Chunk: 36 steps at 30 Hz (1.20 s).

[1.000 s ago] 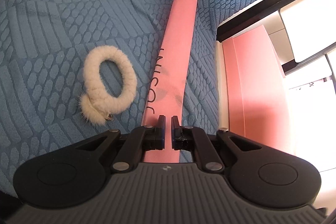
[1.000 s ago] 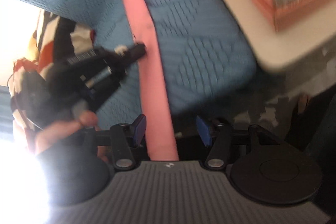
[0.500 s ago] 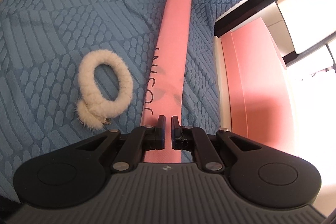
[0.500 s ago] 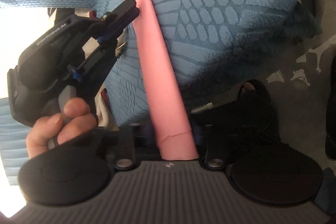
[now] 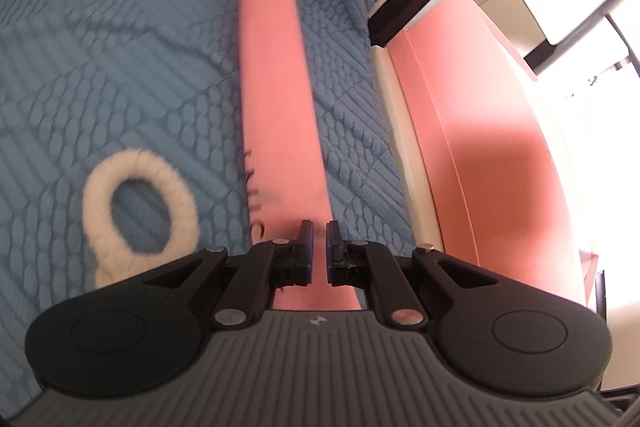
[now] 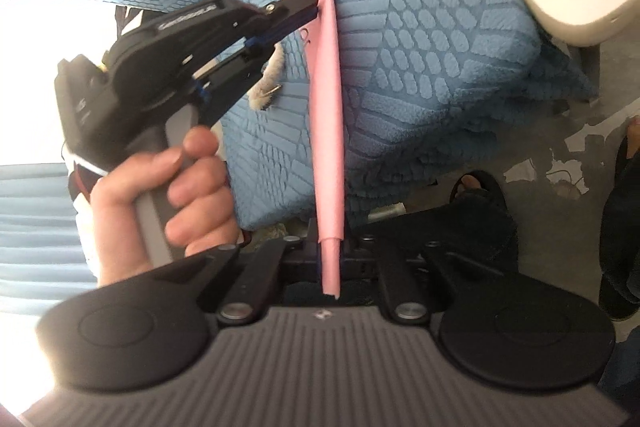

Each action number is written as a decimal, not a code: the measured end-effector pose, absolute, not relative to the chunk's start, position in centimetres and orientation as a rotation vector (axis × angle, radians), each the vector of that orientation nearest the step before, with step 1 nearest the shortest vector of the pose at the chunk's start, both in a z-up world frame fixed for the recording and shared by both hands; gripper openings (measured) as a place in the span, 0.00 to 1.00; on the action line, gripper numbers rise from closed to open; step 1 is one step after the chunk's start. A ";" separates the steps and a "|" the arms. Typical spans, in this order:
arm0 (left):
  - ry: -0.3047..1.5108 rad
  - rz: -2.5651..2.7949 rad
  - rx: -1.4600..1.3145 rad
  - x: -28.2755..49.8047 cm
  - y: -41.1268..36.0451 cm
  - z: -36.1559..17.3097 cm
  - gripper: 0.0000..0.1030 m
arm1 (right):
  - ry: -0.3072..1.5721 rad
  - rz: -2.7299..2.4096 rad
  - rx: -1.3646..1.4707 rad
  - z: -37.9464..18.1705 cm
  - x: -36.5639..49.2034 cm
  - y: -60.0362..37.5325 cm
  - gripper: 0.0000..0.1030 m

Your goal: Organize objects

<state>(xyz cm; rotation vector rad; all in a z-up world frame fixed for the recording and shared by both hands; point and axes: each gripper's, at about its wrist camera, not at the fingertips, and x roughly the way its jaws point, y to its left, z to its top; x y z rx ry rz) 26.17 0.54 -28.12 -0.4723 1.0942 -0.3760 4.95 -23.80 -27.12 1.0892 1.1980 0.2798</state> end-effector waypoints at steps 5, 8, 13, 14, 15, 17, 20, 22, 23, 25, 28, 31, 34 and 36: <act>1.092 -0.404 -0.436 27.2 -0.2 -28.1 0.08 | 1.184 0.269 1.076 -25.4 3.8 -24.8 0.09; 1.094 -0.412 -0.433 27.5 -0.4 -28.5 0.07 | 1.168 0.261 1.077 -24.4 2.9 -25.3 0.08; 1.100 -0.424 -0.450 27.4 -0.3 -28.8 0.07 | 1.109 0.256 1.114 -21.9 2.0 -27.0 0.08; 1.100 -0.425 -0.456 27.4 -0.2 -28.9 0.07 | 1.087 0.258 1.122 -21.3 2.0 -27.2 0.08; 1.100 -0.426 -0.461 27.4 -0.2 -29.0 0.07 | 1.066 0.262 1.127 -20.8 2.2 -27.4 0.08; 1.101 -0.429 -0.467 27.4 -0.2 -29.1 0.07 | 1.029 0.274 1.132 -19.8 3.4 -28.0 0.09; 1.101 -0.430 -0.483 27.4 0.0 -29.2 0.07 | 0.973 0.289 1.145 -18.4 5.1 -28.6 0.09; 1.103 -0.429 -0.506 27.6 0.2 -29.4 0.07 | 0.943 0.295 1.146 -17.5 6.4 -28.8 0.10; 1.104 -0.428 -0.520 27.4 0.4 -29.3 0.07 | 0.930 0.298 1.143 -17.1 7.0 -28.9 0.11; 1.107 -0.428 -0.550 27.5 0.7 -29.5 0.07 | 0.909 0.305 1.145 -16.4 8.3 -29.1 0.11; 1.107 -0.423 -0.591 27.5 1.1 -29.9 0.07 | 0.872 0.309 1.160 -16.0 10.5 -29.5 0.12; 1.113 -0.414 -0.670 27.7 1.6 -30.5 0.07 | 0.853 0.312 1.178 -16.2 12.8 -29.5 0.12; 1.118 -0.402 -0.751 27.6 2.3 -31.0 0.07 | 0.843 0.311 1.155 -16.0 14.9 -29.2 0.12; 1.118 -0.392 -0.807 27.6 2.8 -31.4 0.07 | 0.848 0.319 1.147 -16.1 16.5 -28.7 0.11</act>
